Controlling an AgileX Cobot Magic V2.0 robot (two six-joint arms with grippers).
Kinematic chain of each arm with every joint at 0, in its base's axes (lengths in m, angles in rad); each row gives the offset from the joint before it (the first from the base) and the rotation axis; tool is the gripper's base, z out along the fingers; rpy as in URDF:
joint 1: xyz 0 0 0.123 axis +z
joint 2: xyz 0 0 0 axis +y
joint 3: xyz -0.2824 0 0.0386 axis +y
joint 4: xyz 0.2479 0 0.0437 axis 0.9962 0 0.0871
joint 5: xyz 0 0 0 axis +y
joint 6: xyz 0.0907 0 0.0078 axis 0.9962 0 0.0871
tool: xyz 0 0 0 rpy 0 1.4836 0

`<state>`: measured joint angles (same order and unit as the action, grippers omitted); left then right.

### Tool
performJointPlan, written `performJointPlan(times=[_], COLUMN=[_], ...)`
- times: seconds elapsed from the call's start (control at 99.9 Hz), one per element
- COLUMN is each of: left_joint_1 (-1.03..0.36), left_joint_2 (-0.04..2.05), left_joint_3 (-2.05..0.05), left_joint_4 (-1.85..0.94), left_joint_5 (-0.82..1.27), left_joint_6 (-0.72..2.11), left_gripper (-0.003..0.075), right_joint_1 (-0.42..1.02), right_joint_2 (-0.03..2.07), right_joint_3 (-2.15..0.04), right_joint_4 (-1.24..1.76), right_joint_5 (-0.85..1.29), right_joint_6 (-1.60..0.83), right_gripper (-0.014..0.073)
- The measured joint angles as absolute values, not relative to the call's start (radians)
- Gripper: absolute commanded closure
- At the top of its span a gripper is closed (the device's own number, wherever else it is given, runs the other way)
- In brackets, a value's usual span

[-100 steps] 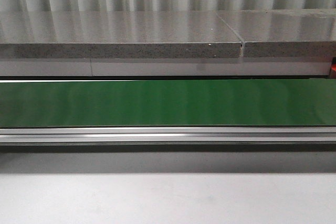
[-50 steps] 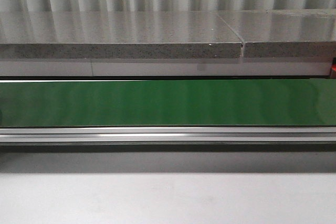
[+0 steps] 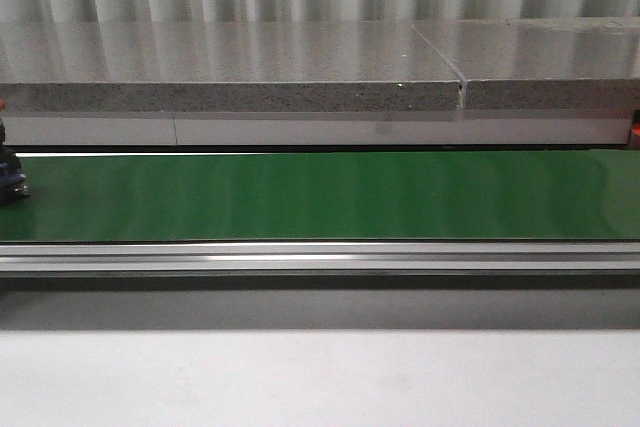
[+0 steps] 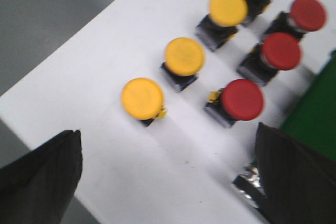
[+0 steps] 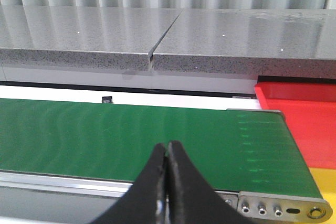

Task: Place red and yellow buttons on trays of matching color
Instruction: 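Lower the red button onto the belt and open the left gripper, then grasp a yellow push-button with the left gripper and carry it over the belt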

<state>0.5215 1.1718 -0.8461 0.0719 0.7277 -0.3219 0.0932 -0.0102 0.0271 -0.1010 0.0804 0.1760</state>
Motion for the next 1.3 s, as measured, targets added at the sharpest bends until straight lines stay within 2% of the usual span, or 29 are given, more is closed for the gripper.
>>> performJointPlan(times=[0.18,0.64,1.301], left_joint_1=[0.570,0.571,0.571], left_joint_2=[1.213,1.429,1.671], left_joint_3=[-0.738,-0.732,-0.936], left_joint_4=[0.074,0.085,0.089], left_joint_5=[0.642,0.522,0.545], left_joint_6=[-0.344,-0.346,-0.347], left_gripper=[0.0094,0.0094,0.0094], right_joint_1=[0.093,0.093,0.093], right_joint_2=[-0.010,-0.010,-0.010], right_joint_3=[0.027,0.027,0.027], right_joint_4=[-0.101,-0.101,-0.101], right_joint_5=[0.080,0.080,0.080], right_joint_6=[0.176,0.176,0.176], right_gripper=[0.0661,0.0661,0.0661])
